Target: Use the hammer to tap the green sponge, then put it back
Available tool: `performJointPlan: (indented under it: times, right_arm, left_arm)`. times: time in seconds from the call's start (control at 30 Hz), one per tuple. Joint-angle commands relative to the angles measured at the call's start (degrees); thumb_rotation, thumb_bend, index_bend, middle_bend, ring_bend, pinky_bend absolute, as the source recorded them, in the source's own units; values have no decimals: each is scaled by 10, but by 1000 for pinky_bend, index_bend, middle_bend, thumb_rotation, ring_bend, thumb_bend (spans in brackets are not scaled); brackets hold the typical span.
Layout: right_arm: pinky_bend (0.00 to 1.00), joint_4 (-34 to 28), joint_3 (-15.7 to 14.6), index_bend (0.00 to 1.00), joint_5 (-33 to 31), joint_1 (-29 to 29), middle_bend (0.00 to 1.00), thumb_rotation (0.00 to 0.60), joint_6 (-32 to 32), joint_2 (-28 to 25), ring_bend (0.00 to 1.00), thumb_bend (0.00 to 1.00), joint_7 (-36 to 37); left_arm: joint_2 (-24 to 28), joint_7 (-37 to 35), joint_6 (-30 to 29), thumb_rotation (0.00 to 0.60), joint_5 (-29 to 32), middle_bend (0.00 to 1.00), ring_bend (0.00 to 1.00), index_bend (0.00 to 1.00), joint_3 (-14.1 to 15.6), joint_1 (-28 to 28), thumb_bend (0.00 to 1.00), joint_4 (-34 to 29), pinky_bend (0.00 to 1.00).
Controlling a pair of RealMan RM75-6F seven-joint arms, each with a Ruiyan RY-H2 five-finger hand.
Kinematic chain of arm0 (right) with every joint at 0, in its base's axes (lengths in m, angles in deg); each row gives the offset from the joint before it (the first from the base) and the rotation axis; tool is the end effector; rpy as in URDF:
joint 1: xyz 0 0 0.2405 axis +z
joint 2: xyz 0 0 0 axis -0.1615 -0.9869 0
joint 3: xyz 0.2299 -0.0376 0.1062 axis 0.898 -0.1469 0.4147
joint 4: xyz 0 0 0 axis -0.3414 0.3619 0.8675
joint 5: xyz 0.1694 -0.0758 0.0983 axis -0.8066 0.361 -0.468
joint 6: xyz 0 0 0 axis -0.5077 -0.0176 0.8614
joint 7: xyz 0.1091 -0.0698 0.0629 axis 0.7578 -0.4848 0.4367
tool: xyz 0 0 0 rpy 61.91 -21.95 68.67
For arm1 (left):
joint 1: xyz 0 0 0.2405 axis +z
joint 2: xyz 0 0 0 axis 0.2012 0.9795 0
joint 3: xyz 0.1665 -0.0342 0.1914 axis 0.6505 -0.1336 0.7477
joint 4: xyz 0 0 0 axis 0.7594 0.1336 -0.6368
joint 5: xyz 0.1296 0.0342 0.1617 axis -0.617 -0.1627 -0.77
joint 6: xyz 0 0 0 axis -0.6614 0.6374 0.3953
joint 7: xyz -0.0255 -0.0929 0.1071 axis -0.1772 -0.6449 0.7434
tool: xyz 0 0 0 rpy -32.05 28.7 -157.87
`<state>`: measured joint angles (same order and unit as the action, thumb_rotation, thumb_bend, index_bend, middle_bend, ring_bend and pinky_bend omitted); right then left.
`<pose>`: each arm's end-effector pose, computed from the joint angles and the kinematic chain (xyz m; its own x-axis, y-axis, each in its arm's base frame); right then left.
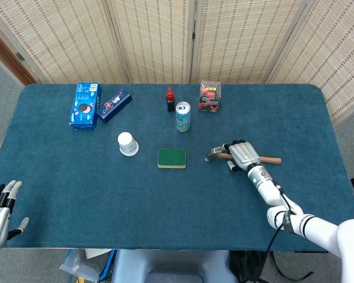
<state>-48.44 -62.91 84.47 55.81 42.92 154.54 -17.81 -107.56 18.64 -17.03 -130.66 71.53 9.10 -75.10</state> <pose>-0.2252 -0.4057 -0.0073 0.5312 -0.4206 0.7354 -0.8471 -0.2518 0.4679 -0.3234 0.1644 0.1519 0.5303 0.0338 0.8472 0.8434 0.0813 -0.5311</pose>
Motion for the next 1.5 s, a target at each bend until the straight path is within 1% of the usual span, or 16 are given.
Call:
performJointPlan:
  times: [0.03,0.23,0.6,0.9,1.0,1.07,1.13,1.23,1.37,1.5]
  right_arm:
    - [201,4,-1,276,2,1,385,600,-1,3,219,472,4]
    - [221,14,-3,304,0,3,422,600,-3,8,262,509,9]
    - [229,21,-5,335,-2,7,447,600,-8,12,285,541,14]
    - [248,30,-7,397,-8,7,501,600,-13,15,323,615,15]
    - [275,31,-6,436,-7,6,535,600,-8,18,357,673,19]
    - [318,33,-5,470,-1,3,566,600,0,21,390,722,26]
    - [368,35,-4,498,5,0,594,600,6,23,423,749,34]
    - [425,40,-2,527,15,-4,629,600,13,26,469,775,50]
    - [464,39,-1,539,31,-11,653,600,24,25,505,788,74]
    - [526,24,0,545,65,-23,680,600,52,15,540,794,112]
  left_arm:
    - [-1,-2,0,600,2,0,0,0,0,1,261,2,0]
    - [-2,-5,1,600,4,0,0,0,0,3,262,5,0]
    - [-3,-5,2,600,6,0,0,0,-1,2,261,6,0]
    - [-5,-5,5,600,10,0,0,0,-1,3,261,9,0]
    - [-6,-4,7,600,11,0,0,0,-1,2,261,10,0]
    - [-7,-5,8,600,12,0,0,0,-1,2,261,10,0]
    - [-7,-5,8,600,13,0,0,0,-2,2,261,11,0]
    - [-8,-6,9,600,15,0,0,0,-2,2,262,12,0]
    - [-8,-4,12,600,17,0,0,0,-2,2,262,13,0]
    - [-7,-4,12,600,18,0,0,0,-2,2,262,12,0]
